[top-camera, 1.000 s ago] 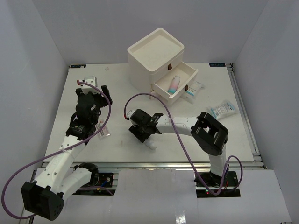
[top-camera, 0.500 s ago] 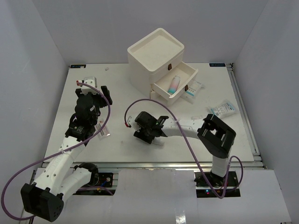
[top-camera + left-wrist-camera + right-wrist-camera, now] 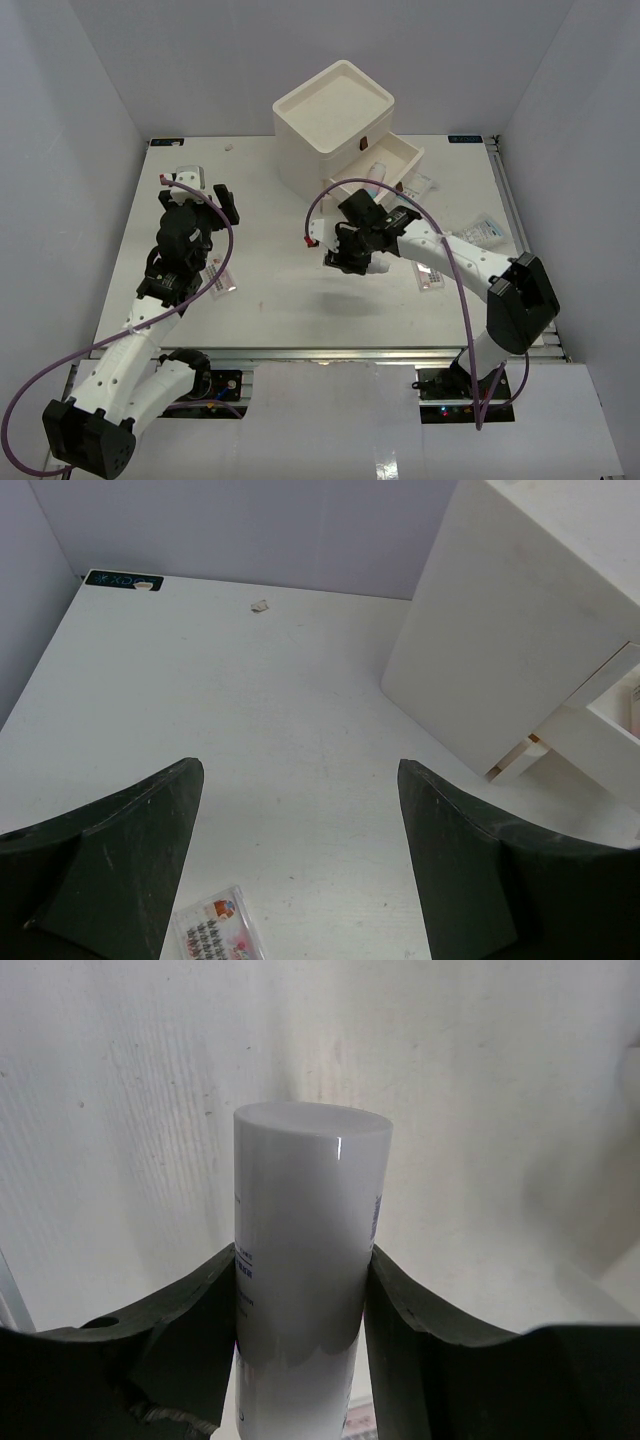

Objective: Organize the makeup

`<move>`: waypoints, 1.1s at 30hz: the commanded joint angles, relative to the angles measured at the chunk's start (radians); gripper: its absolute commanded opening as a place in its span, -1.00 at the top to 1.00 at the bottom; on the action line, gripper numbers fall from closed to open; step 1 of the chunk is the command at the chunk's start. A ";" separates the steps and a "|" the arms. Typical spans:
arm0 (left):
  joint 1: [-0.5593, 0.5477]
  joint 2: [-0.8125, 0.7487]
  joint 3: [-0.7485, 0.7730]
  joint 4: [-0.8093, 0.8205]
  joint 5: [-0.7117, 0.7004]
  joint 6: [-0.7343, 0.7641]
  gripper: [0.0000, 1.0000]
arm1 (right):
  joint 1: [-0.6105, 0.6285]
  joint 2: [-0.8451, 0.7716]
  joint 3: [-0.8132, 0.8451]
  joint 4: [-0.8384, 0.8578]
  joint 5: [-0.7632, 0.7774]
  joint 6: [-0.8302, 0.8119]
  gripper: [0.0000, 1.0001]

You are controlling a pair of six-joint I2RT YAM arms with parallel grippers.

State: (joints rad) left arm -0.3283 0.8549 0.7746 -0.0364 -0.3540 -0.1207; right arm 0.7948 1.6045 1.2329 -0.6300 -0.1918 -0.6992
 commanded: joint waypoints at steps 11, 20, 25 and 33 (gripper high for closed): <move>0.008 -0.020 -0.008 0.015 0.030 -0.005 -0.79 | -0.122 -0.103 0.190 0.278 0.352 -0.606 0.85; 0.008 -0.009 -0.008 0.018 0.029 -0.002 -0.79 | -0.252 0.127 0.308 0.506 0.378 -0.864 0.85; 0.008 0.001 -0.006 0.018 0.035 0.000 -0.79 | -0.282 0.233 0.312 0.609 0.370 -0.969 0.82; 0.012 0.006 -0.004 0.016 0.046 -0.001 -0.79 | -0.291 0.252 0.246 0.750 0.336 -0.993 -0.87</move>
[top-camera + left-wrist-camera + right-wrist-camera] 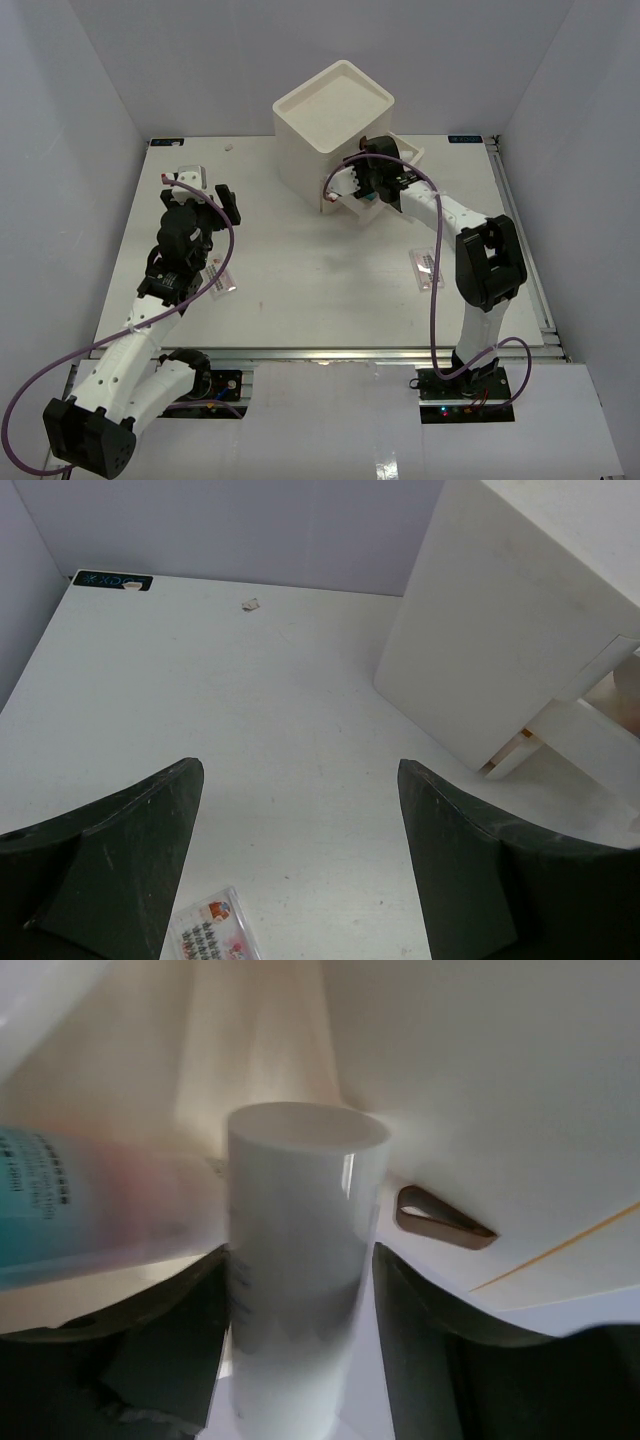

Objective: Organize the makeup

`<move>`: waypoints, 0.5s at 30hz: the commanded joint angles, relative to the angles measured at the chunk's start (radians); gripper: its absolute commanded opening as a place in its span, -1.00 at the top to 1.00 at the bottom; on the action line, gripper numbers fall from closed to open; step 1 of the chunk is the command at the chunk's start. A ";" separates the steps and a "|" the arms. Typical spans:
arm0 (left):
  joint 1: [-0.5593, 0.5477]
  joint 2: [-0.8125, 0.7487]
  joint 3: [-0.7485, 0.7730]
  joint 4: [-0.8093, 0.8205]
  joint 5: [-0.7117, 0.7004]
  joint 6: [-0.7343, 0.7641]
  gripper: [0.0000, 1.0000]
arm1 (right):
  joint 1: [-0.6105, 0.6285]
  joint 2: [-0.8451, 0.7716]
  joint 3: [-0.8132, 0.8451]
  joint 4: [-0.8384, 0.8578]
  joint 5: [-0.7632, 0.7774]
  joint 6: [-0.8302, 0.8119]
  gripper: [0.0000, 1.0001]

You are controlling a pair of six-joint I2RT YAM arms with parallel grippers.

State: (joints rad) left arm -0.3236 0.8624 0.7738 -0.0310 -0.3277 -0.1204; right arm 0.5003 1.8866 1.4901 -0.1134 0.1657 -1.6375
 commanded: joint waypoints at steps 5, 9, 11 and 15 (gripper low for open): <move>0.008 -0.005 -0.001 0.006 0.022 -0.002 -0.79 | 0.004 -0.082 -0.081 0.290 -0.037 -0.032 -0.80; 0.008 -0.006 -0.001 0.007 0.029 -0.005 -0.79 | 0.004 -0.157 -0.129 0.288 -0.055 0.009 -0.80; 0.008 -0.008 -0.002 0.006 0.032 -0.007 -0.78 | 0.001 -0.209 -0.142 0.285 -0.066 0.076 -0.80; 0.008 -0.008 0.001 0.003 0.060 -0.012 -0.79 | -0.021 -0.306 -0.129 0.263 -0.080 0.473 -0.80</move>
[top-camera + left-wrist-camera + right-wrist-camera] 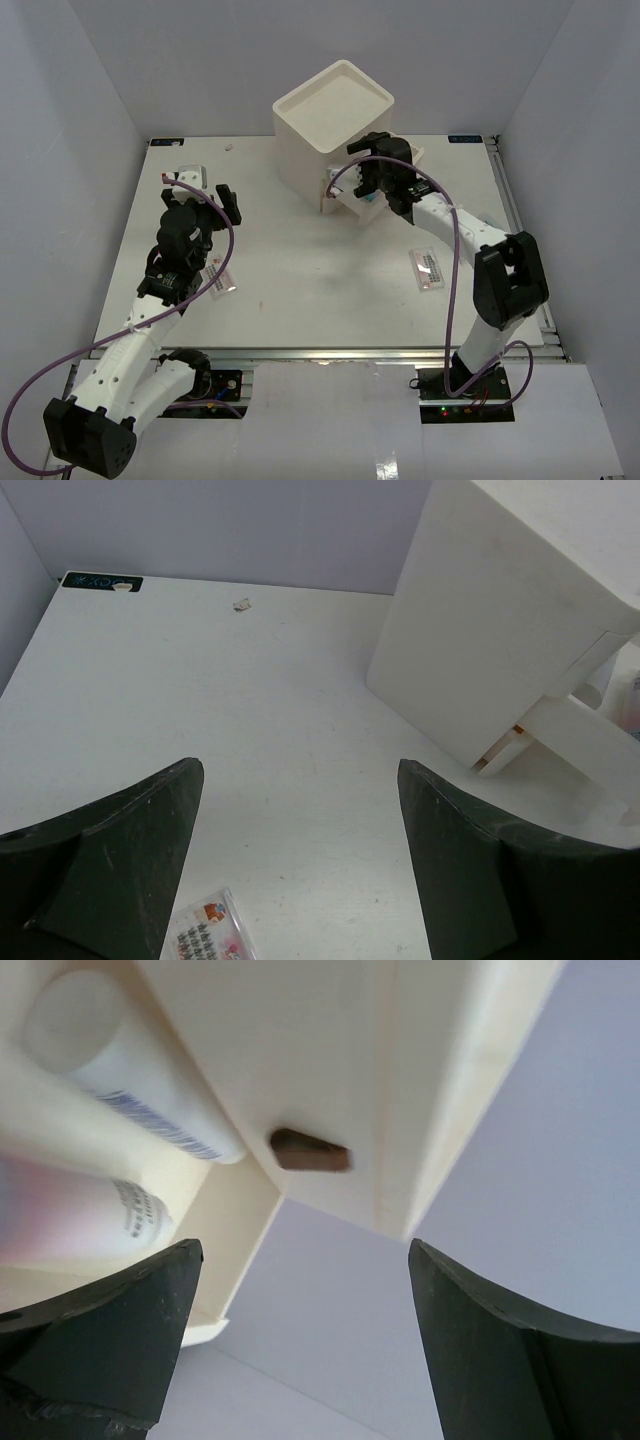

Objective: Organize the makeup

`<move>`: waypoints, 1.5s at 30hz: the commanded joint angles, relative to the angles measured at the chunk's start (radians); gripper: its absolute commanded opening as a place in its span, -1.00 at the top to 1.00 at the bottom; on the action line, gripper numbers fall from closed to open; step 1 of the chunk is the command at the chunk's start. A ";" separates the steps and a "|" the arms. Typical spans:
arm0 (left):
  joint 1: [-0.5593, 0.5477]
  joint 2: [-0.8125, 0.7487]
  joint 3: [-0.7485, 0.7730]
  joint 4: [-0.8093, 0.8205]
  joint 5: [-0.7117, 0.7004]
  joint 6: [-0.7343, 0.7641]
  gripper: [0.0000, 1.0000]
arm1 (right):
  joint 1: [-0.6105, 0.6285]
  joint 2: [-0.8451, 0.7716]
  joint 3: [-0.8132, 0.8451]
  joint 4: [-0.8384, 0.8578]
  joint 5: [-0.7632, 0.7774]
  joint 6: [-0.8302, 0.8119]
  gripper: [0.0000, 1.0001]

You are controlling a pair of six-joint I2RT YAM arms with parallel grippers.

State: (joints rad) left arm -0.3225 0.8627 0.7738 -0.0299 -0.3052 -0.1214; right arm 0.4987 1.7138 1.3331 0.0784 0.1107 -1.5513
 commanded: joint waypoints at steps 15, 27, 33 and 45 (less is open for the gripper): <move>0.006 0.017 -0.001 0.002 0.257 -0.012 -0.80 | -0.319 -0.345 -0.272 -0.009 -0.375 1.635 0.65; 0.007 0.029 -0.001 0.004 0.267 -0.007 -0.80 | -0.356 -0.047 -0.160 -0.012 -0.183 1.867 0.85; 0.007 0.040 0.000 0.004 0.265 -0.004 -0.80 | -0.355 0.111 -0.051 -0.022 -0.262 1.945 0.85; 0.008 0.057 0.007 0.001 0.268 -0.001 -0.80 | -0.330 0.231 0.143 0.038 -0.478 2.044 0.84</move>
State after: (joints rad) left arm -0.3218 0.9191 0.7738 -0.0299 -0.0550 -0.1276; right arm 0.1181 1.9342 1.3570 -0.0373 -0.2287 0.4194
